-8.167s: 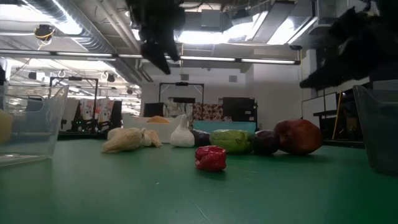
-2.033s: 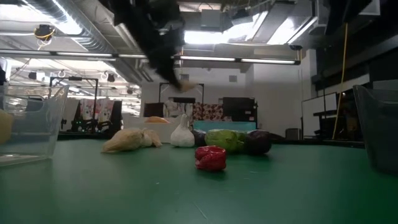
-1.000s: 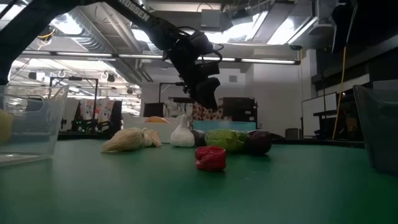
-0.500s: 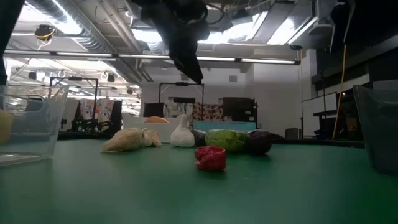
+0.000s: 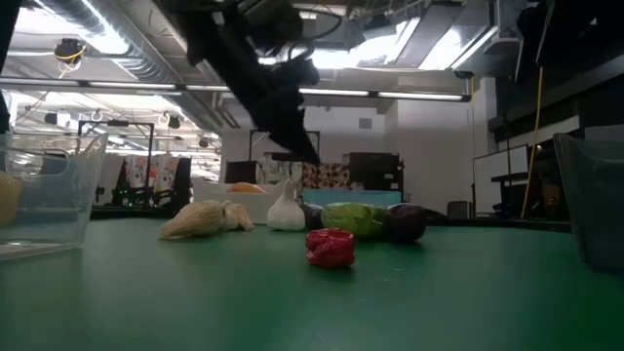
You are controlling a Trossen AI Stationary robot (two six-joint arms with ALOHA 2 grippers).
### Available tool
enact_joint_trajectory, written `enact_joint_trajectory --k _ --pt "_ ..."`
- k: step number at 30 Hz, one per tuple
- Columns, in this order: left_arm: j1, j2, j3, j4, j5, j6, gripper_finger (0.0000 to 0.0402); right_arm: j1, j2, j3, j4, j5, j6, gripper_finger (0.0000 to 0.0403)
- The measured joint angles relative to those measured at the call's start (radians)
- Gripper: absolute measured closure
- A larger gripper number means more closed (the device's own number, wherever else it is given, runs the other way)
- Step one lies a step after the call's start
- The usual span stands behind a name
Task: Sort produce into baskets
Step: Put the white garlic into the green bin
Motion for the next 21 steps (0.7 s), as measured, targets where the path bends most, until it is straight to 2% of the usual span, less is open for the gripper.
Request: enact_joint_trajectory --k 5,11,17,21 --pt "-0.031 -0.014 -0.117 0.121 -0.076 -0.025 0.0135 0.0 0.0 0.0 0.006 0.0 0.0 0.0043" --pt "-0.035 -0.013 -0.243 0.327 -0.106 -0.05 0.0135 0.0 0.0 0.0 0.027 0.0 0.0 0.0043" --pt "-0.019 -0.012 -0.303 0.377 -0.139 -0.063 0.0141 0.0 0.0 0.0 0.063 0.0 0.0 0.0043" --pt "-0.02 -0.012 -0.324 0.388 -0.138 -0.07 0.0176 0.0 0.0 0.0 0.063 0.001 0.0 0.0043"
